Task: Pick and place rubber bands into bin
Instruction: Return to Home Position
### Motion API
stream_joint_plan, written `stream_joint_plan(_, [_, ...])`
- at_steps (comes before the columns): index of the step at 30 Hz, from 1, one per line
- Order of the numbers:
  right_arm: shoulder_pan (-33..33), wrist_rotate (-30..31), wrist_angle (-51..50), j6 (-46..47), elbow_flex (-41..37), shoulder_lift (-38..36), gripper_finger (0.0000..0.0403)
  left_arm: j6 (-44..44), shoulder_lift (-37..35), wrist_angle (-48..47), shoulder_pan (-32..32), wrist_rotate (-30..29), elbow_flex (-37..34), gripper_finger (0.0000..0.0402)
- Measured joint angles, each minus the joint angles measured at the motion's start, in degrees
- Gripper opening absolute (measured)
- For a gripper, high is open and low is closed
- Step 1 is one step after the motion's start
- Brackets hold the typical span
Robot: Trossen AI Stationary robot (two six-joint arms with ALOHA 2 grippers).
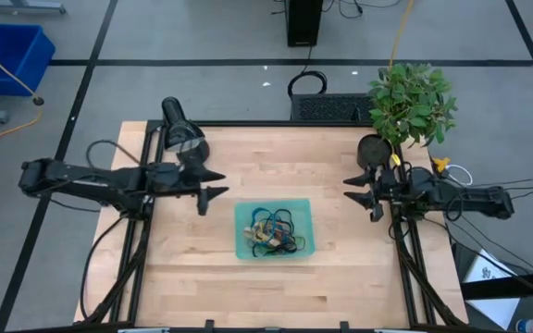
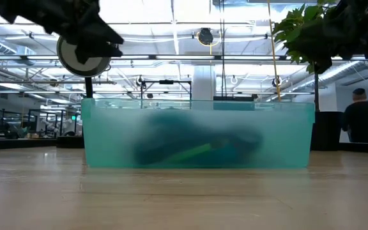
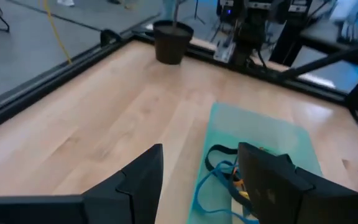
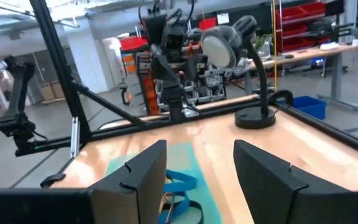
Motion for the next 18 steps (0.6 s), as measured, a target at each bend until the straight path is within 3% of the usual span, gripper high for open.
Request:
stream_joint_plan(9, [-3.5, 0.03, -4.55, -1.12, 0.0, -5.94, 0.018, -2.38, -16.11, 1.51, 0.01, -2.46, -11.1, 0.0214])
stream_joint_plan(18, [-4.74, 0.01, -5.22, -0.09, 0.04, -5.88, 0.018, -2.29, -28.73, 1.58, 0.02, -3.88, -17.76, 0.0214])
